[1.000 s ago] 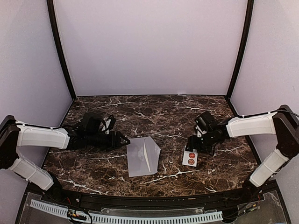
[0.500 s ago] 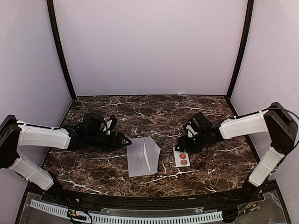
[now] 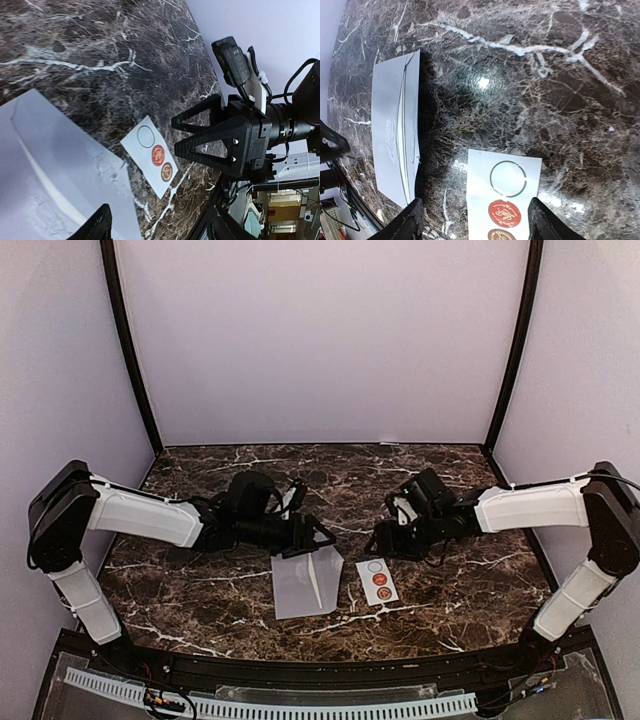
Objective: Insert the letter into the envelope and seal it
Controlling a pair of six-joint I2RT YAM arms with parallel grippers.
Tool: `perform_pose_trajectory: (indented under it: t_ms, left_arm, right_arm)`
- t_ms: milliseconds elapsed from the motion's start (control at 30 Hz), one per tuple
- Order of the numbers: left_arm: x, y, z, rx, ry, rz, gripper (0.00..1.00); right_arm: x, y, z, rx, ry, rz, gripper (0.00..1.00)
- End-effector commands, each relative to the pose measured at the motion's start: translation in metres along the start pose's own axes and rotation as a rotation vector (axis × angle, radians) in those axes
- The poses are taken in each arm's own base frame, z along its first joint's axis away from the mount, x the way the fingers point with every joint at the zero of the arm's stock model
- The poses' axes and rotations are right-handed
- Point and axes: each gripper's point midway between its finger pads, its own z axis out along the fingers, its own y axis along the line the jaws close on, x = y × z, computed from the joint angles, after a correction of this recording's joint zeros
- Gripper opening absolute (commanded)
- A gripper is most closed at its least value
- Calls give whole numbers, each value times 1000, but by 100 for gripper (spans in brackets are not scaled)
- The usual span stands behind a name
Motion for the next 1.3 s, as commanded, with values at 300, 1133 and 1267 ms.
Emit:
perform_pose_trajectory:
  t_ms: [300, 1133, 1267]
  left_arm:
    - [50, -55, 73, 145, 177, -46, 62]
    - [67, 8, 113, -55, 218, -77, 59]
    - [68, 13, 114, -59, 222, -82, 59]
  right_arm:
    - [13, -17, -9, -139, 27, 27, 60]
    - [26, -35, 18, -189, 89, 126, 46]
    - [28, -33, 21, -207, 95, 146, 46]
